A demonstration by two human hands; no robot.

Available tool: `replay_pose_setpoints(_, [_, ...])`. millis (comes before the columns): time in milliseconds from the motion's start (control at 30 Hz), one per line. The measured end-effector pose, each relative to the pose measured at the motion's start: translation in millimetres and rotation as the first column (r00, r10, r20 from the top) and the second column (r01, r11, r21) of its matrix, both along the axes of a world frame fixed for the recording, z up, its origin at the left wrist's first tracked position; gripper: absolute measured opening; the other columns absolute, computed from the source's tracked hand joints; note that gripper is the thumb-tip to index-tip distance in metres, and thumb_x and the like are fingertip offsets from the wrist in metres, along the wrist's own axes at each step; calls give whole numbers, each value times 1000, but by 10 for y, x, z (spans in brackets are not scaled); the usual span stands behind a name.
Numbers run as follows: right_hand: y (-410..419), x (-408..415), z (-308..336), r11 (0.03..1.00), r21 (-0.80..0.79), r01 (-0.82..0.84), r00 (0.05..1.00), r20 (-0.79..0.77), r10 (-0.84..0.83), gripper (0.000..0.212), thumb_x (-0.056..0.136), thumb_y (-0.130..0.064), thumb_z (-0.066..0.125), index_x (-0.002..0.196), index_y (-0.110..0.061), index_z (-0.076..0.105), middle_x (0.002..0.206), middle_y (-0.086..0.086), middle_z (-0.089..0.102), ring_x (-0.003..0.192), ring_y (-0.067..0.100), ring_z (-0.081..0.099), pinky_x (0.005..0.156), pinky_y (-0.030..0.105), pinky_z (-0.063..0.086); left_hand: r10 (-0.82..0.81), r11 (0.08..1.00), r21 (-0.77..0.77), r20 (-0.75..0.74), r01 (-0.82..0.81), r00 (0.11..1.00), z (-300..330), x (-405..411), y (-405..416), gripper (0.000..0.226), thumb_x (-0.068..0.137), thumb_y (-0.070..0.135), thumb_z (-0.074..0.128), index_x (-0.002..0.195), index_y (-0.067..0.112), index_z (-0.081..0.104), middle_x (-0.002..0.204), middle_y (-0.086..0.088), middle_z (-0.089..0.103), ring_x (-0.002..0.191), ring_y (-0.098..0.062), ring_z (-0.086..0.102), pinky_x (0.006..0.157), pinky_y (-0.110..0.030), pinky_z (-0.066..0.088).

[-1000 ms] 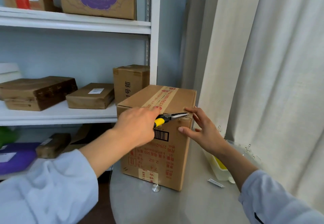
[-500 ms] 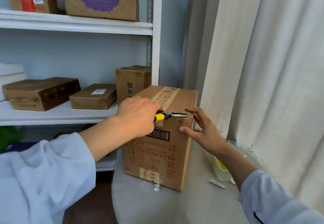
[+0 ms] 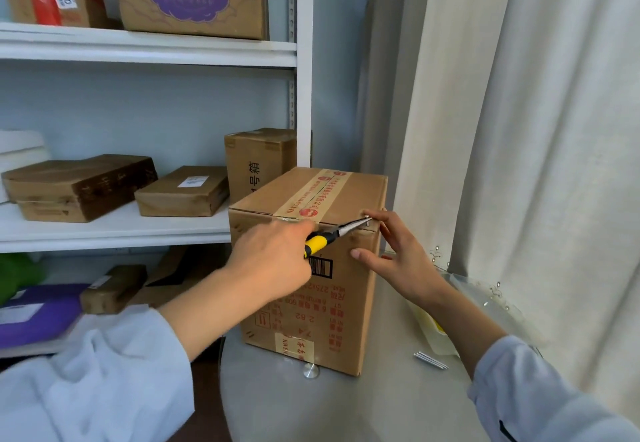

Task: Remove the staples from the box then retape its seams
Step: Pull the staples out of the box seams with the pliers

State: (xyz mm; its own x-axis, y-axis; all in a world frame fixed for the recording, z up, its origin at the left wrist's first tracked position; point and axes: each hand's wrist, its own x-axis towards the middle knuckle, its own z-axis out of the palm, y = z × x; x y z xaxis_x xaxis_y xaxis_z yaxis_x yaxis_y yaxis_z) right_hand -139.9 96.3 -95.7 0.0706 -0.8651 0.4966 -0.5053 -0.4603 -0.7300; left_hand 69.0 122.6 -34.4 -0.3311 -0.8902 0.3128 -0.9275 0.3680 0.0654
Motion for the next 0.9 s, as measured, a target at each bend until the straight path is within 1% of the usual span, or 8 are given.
replay_pose_setpoints(67, [0,10,-3,1000,-7,4,1000,4,-4,59,80,-38,73,130,-37,42,134,-19,47,123,3,45,107,37,41,6,1000,0,-24,-6,1000,-84,-36,56,33,85,13,52,117,22,47,92,0,55,77,-21,56,60,-30,43])
replay_pose_setpoints(133, [-4,14,-5,1000,-8,3,1000,0,-3,58,80,-38,73,130,-38,42,134,-19,47,123,4,45,107,35,40,-1,1000,-22,10,1,1000,-76,-39,66,32,87,15,52,118,19,44,88,1,50,75,-19,53,59,-30,40])
replay_pose_setpoints(300, [-1,9,6,1000,14,1,1000,-3,-1,59,81,-40,72,130,-40,41,131,-24,45,121,2,44,104,32,39,10,992,-126,206,17,978,184,16,-22,44,86,16,50,129,19,40,124,-7,55,90,-20,51,62,-29,42])
replay_pose_setpoints(400, [3,20,15,1000,22,6,1000,-4,-6,59,80,-42,71,130,-41,40,128,-29,42,120,0,41,102,31,38,9,984,-176,263,39,965,235,7,-43,45,85,16,52,129,21,42,122,-6,56,94,-21,53,63,-29,41])
replay_pose_setpoints(500, [-1,18,16,1000,24,9,1000,-5,-8,59,80,-44,71,130,-40,40,133,-22,44,123,3,43,105,35,40,19,981,-190,274,34,962,192,12,-45,42,86,16,51,128,21,43,122,-7,57,97,-24,56,61,-30,40])
replay_pose_setpoints(633, [1,14,7,1000,14,5,1000,-1,-5,56,80,-40,72,127,-40,41,135,-16,47,124,7,46,107,39,41,-3,991,-127,212,30,977,68,10,2,41,87,17,48,128,20,41,127,-9,57,96,-28,60,62,-31,44])
replay_pose_setpoints(767, [3,20,8,1000,14,10,1000,-1,-10,55,81,-38,72,125,-44,40,133,-18,46,123,6,45,106,35,40,-5,997,-79,127,15,992,-34,-10,52,35,88,17,48,123,18,42,112,-9,62,85,-27,58,63,-33,43])
replay_pose_setpoints(900, [4,14,7,1000,19,7,1000,6,-7,56,80,-40,73,127,-40,41,133,-17,48,121,5,45,105,35,40,12,987,-159,213,23,977,43,22,-8,44,88,18,48,131,17,37,120,-7,59,95,-25,60,64,-31,46])
